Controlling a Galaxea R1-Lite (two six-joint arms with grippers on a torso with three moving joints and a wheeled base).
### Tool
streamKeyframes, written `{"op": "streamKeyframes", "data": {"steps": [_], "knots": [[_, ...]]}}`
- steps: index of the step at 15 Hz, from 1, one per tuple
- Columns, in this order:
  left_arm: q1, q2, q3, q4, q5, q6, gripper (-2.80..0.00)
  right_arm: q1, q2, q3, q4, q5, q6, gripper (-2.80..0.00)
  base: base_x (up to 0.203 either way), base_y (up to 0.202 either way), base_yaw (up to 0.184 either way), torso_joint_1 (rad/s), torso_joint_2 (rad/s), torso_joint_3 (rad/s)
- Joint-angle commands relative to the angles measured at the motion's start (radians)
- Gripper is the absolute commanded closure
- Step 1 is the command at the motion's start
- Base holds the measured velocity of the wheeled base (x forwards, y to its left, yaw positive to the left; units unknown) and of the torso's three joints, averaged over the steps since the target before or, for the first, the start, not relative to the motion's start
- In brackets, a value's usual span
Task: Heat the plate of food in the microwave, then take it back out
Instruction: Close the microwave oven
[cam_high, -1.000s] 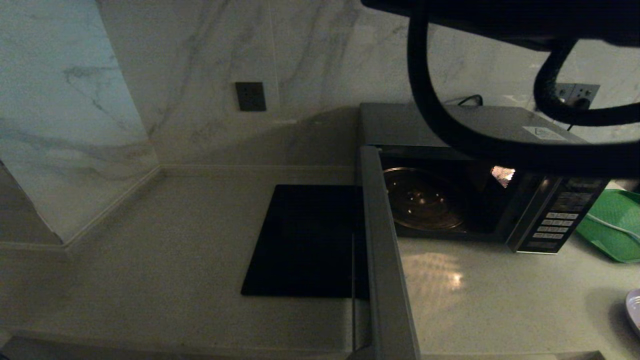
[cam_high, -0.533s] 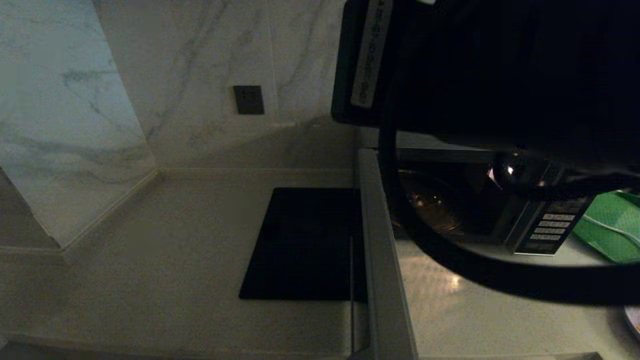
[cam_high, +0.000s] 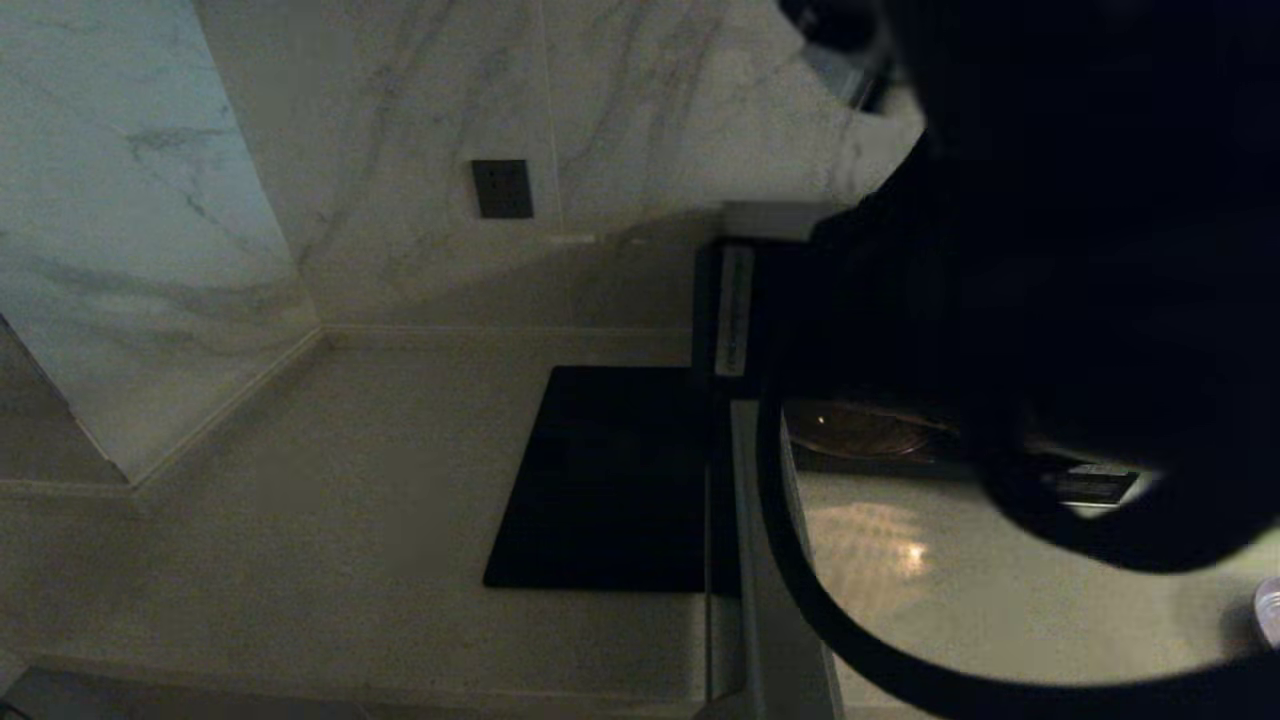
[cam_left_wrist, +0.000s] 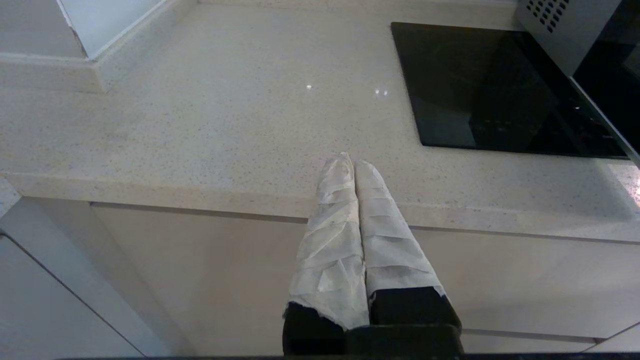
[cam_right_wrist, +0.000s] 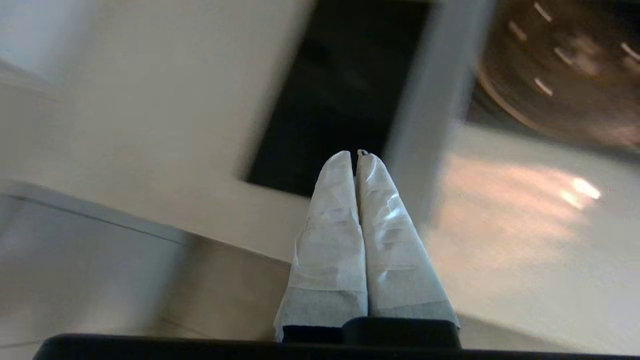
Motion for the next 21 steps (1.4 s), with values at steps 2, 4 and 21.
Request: {"op": "streamKeyframes", "data": {"steps": [2,4,21], "knots": [[-0.001,0.000,0.000,0.000,0.000,-0.001,0.00,-0.032,0.056,0.019,0.070,-0.006,0.055,0.00,0.000,0.000,0.000,0.000,0.00,0.000],[0.000,0.000,0.000,0.000,0.000,-0.001,0.00,-0.032,0.069,0.019,0.076,-0.006,0.059,0.00,0.000,0.000,0.000,0.000,0.00,0.000],[-0.001,0.000,0.000,0.000,0.000,-0.001,0.00,0.003,0.138,0.016,0.105,-0.017,0.071,0.00,0.000,0.000,0.000,0.000,0.00,0.000]]}}
